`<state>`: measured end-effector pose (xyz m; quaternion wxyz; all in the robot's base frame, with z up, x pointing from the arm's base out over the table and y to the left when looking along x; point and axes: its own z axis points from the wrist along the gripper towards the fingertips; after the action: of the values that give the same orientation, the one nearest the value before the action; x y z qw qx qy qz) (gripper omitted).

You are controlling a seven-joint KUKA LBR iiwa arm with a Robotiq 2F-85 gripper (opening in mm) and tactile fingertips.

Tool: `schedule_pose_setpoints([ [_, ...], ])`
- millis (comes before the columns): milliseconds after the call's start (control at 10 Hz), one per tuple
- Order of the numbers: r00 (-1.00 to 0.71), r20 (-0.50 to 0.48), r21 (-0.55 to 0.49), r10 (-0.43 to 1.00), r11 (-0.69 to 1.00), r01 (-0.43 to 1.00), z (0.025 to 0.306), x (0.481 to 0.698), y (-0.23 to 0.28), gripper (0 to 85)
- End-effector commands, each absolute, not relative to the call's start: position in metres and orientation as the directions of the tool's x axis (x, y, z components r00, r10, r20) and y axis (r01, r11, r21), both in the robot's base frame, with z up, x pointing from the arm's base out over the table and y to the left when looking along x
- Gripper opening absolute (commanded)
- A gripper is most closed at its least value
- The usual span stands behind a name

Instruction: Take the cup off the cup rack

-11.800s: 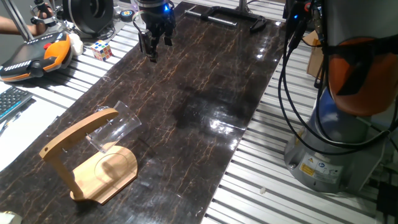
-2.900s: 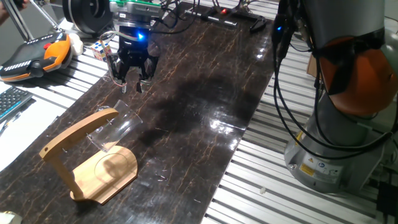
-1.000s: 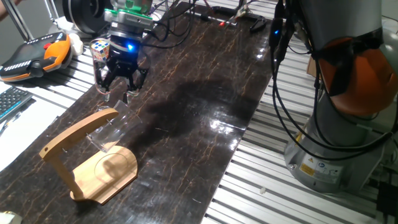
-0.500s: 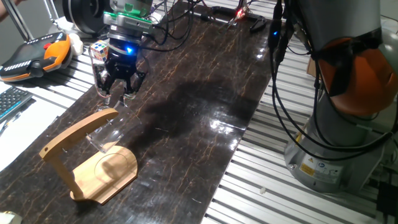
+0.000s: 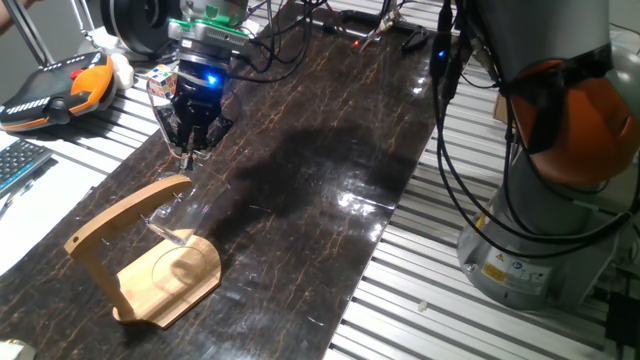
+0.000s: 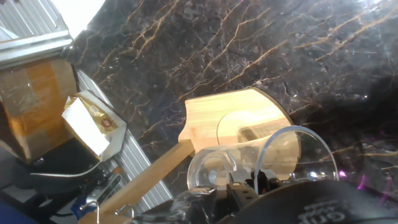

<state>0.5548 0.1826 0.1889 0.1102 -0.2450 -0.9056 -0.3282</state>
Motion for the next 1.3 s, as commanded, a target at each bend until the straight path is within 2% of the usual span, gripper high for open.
schedule_pose_setpoints([
  [0, -0.853, 0.366, 0.542, 0.372, 0.66, 0.521, 0.189, 0.555, 0.183, 9.7],
  [100, -0.846, 0.38, 0.547, 0.375, 0.646, 0.532, 0.189, 0.555, 0.183, 9.0],
  [200, -0.843, 0.386, 0.56, 0.374, 0.632, 0.536, 0.189, 0.554, 0.183, 3.0],
  [300, -0.839, 0.392, 0.57, 0.377, 0.616, 0.543, 0.189, 0.554, 0.182, 2.0],
  [1200, -0.816, 0.415, 0.578, 0.403, 0.576, 0.579, 0.211, 0.555, 0.187, 2.0],
])
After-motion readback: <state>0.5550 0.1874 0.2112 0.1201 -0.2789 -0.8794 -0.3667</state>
